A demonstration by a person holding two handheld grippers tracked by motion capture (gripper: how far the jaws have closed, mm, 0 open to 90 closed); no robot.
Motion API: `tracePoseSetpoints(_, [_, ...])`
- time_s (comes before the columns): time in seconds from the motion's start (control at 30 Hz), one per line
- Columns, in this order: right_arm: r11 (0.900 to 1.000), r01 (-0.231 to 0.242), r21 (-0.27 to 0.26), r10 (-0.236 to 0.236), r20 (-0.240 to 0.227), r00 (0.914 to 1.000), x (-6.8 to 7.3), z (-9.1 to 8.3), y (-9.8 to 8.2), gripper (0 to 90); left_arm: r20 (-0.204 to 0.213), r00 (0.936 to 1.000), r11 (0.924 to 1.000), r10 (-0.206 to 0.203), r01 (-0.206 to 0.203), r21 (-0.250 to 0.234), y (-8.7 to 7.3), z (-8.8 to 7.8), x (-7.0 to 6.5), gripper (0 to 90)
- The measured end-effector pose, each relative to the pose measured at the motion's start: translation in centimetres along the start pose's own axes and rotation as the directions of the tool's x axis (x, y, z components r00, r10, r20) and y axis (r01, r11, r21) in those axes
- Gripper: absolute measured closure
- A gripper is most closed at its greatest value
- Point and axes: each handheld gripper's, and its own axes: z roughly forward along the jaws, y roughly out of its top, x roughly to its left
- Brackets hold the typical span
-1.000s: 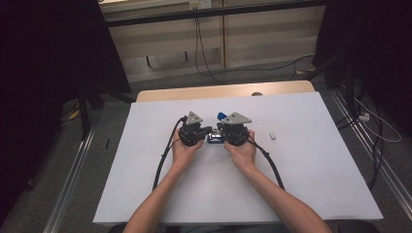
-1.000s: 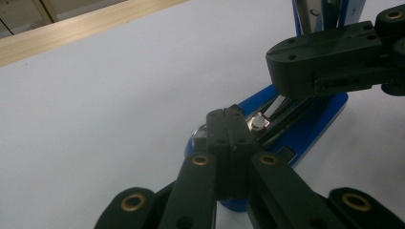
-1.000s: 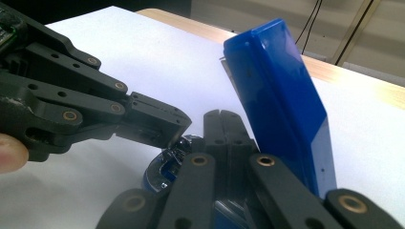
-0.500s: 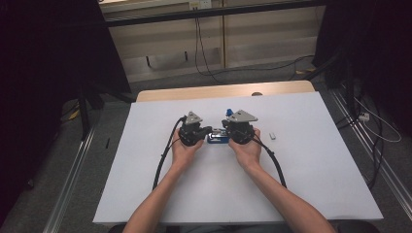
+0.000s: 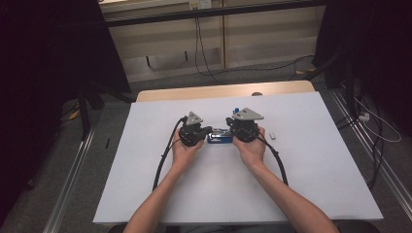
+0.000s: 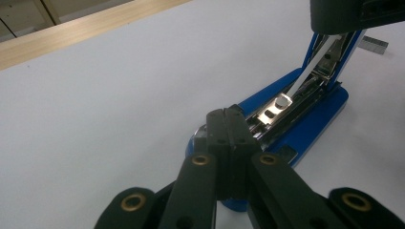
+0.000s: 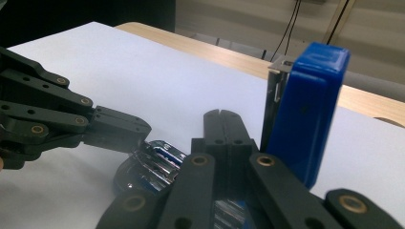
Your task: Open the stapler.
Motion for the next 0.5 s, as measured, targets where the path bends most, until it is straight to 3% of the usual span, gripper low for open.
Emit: tracePoseSetpoints(0.5, [1.0,-0.022,-0.02,0.023,0.041,0.9989,-1.7,-1.2,0.0,90.0,0.001,1.0,1.0,0.001,-0.001,0.0,0.0,0.0,0.0,90.0])
